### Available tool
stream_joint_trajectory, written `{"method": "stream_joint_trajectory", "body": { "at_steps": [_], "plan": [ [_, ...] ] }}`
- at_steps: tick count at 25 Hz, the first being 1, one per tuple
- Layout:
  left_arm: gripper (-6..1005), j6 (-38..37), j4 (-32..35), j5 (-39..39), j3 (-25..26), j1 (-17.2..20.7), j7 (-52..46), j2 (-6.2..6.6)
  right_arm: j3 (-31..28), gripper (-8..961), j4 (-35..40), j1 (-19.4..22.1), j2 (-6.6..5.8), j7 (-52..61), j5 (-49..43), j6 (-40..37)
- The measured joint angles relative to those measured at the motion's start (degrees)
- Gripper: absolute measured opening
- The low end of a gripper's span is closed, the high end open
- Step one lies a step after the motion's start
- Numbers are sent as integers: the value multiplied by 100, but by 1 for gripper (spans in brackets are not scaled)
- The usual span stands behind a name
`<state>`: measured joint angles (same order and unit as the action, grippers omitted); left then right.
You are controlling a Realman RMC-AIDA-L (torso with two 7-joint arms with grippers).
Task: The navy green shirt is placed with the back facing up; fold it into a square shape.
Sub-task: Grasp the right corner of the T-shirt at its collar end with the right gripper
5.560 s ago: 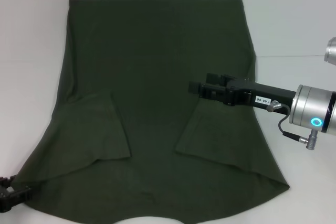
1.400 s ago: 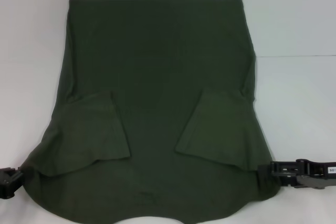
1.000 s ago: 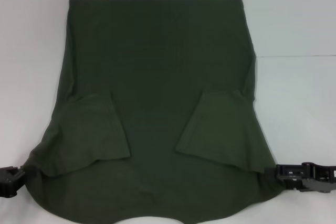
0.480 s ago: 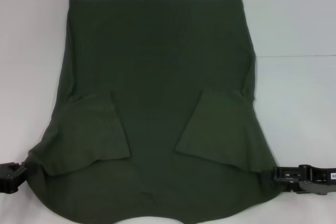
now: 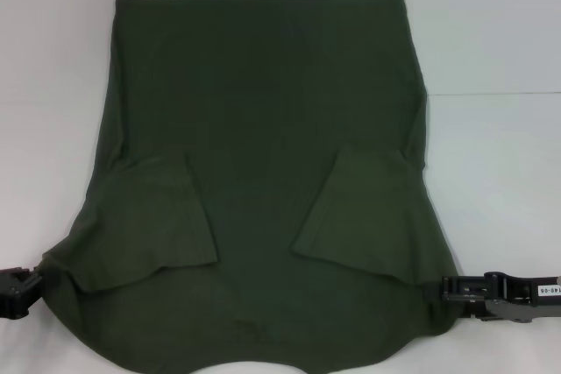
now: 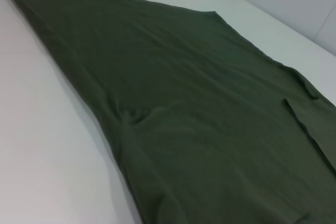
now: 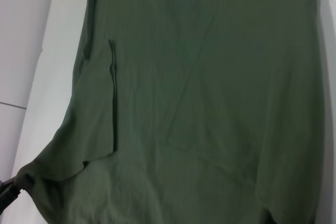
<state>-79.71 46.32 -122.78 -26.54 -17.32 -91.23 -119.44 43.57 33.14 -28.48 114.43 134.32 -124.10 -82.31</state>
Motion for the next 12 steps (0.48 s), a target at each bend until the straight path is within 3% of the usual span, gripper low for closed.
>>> {"method": "stream_joint_trajectory", "body": {
  "at_steps": [7, 12],
  "plan": [
    [28, 0, 0, 0, 0, -1, 0, -7, 0, 895, 8, 47, 0, -2, 0, 3],
    [28, -13, 0, 0, 0, 0, 1, -16, 3, 759, -10, 57, -25, 0, -5, 27]
  ]
}}
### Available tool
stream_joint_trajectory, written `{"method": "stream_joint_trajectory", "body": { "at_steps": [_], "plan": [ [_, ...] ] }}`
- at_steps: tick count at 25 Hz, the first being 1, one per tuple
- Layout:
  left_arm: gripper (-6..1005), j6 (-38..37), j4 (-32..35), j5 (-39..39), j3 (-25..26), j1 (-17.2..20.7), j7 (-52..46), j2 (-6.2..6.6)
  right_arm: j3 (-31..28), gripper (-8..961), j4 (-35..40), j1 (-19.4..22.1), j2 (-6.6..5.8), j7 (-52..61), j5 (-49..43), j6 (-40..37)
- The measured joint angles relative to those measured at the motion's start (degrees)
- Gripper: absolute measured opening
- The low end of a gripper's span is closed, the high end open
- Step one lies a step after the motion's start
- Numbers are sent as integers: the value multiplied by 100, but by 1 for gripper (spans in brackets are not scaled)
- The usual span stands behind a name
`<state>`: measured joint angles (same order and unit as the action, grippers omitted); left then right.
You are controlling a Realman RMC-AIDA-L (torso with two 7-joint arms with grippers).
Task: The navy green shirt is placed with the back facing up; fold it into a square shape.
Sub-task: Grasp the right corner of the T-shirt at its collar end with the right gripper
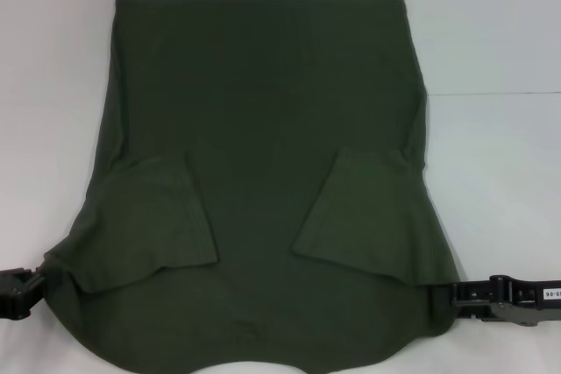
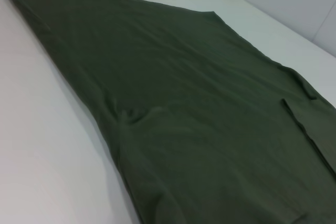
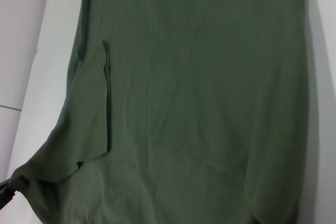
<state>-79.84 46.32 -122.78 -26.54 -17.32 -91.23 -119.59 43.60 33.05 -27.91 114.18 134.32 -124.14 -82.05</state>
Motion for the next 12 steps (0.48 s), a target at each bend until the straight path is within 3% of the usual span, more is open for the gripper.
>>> {"method": "stream_joint_trajectory", "body": {
  "at_steps": [3, 12],
  "plan": [
    [28, -1, 0, 0, 0, 1, 0, -4, -2, 678, -15, 13, -20, 1, -7, 29],
    [28, 1, 0, 0, 0, 17, 16, -1, -41, 283, 10, -6, 21, 93, -288, 149]
  ]
}}
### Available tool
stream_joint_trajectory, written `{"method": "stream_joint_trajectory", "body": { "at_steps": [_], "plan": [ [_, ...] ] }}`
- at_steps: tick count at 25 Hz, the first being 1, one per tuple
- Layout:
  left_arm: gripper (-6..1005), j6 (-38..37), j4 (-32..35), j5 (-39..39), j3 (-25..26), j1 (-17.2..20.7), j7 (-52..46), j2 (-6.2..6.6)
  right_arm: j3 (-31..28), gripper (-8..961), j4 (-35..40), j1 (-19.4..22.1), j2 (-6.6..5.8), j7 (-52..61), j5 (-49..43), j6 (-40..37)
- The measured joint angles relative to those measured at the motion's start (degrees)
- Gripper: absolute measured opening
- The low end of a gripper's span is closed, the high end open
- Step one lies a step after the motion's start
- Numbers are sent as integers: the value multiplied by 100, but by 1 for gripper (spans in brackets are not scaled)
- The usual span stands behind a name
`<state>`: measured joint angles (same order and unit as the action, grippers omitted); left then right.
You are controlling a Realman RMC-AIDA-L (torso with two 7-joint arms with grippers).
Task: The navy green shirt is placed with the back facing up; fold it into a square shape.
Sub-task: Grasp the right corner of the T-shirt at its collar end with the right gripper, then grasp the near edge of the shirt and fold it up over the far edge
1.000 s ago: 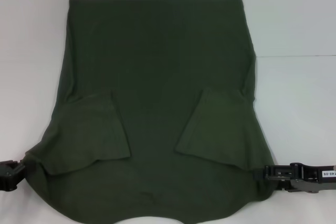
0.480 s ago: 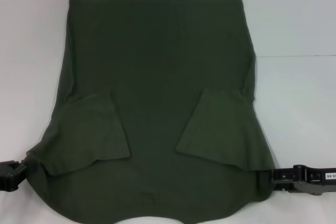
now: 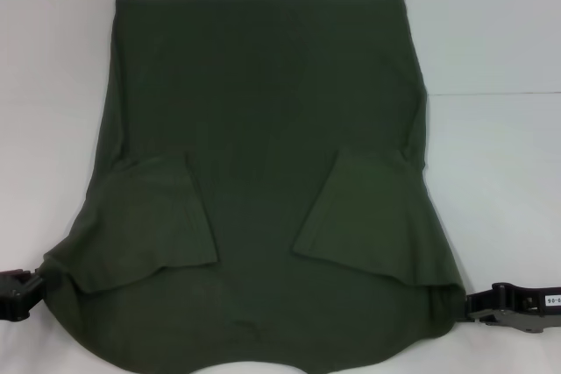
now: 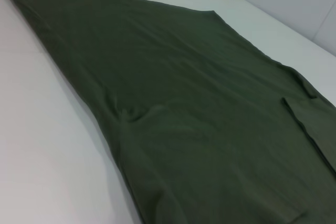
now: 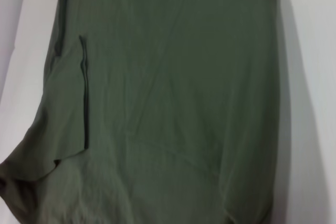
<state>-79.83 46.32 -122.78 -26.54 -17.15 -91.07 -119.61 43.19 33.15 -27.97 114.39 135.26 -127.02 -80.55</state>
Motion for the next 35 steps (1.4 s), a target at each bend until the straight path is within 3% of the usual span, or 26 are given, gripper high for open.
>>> {"method": "stream_joint_trajectory", "body": {
  "at_steps": [2, 8, 14, 24, 35],
  "plan": [
    [28, -1, 0, 0, 0, 1, 1, 4, -4, 182, 36, 4, 3, 0, -14, 9],
    [28, -23, 0, 0, 0, -12, -6, 15, 7, 26, 93, 29, 11, -18, -16, 30],
    [28, -113, 7, 0, 0, -16, -145, 2, -111, 27, 96, 106, 5, -362, 11, -11],
    [28, -1231, 10, 4, 533, 32, -762, 151, -1317, 30, 92, 592, 128, -1789, 38, -573],
    [28, -1975, -36, -42, 692, 463, -1104, 206, -2027, 33, 90, 1062, 1, -2725, 35, -1434]
  ]
}}
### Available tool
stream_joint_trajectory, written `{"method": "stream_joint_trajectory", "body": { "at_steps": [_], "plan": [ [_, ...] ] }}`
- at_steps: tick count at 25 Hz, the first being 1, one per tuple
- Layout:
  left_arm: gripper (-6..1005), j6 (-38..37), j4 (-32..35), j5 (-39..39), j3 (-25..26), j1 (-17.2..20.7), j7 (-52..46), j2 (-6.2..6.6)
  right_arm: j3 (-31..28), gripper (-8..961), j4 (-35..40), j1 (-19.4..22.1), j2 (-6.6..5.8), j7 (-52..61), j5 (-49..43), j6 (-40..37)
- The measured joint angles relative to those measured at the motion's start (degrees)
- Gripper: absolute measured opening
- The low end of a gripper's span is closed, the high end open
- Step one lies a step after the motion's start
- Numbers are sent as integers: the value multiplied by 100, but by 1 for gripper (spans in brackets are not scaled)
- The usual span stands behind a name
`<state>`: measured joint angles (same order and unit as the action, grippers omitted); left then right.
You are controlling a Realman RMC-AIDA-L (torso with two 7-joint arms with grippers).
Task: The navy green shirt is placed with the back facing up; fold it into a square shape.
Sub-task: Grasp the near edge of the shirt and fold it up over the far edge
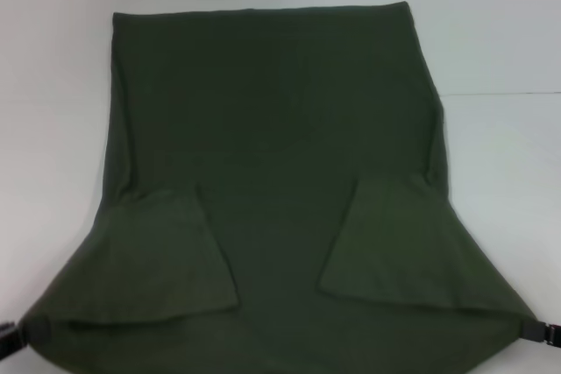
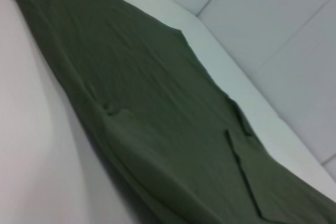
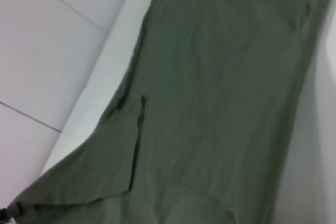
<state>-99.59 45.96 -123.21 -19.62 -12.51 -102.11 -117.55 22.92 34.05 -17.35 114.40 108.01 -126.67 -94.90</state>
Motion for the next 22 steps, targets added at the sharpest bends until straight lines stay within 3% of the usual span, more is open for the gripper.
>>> {"method": "stream_joint_trajectory", "body": {
  "at_steps": [14, 18, 22],
  "plan": [
    [28, -865, -37, -2, 54, 460, 25, -49, -282, 36, 16, 585, -72, -410, -27, -709],
    [28, -846, -111, 12, 55, 358, 33, -37, -524, 37, 16, 591, -88, -481, -21, -800],
    [28, -726, -247, 35, 58, 45, 3, 59, -967, 38, 5, 374, -129, -496, -6, -823]
  ]
}}
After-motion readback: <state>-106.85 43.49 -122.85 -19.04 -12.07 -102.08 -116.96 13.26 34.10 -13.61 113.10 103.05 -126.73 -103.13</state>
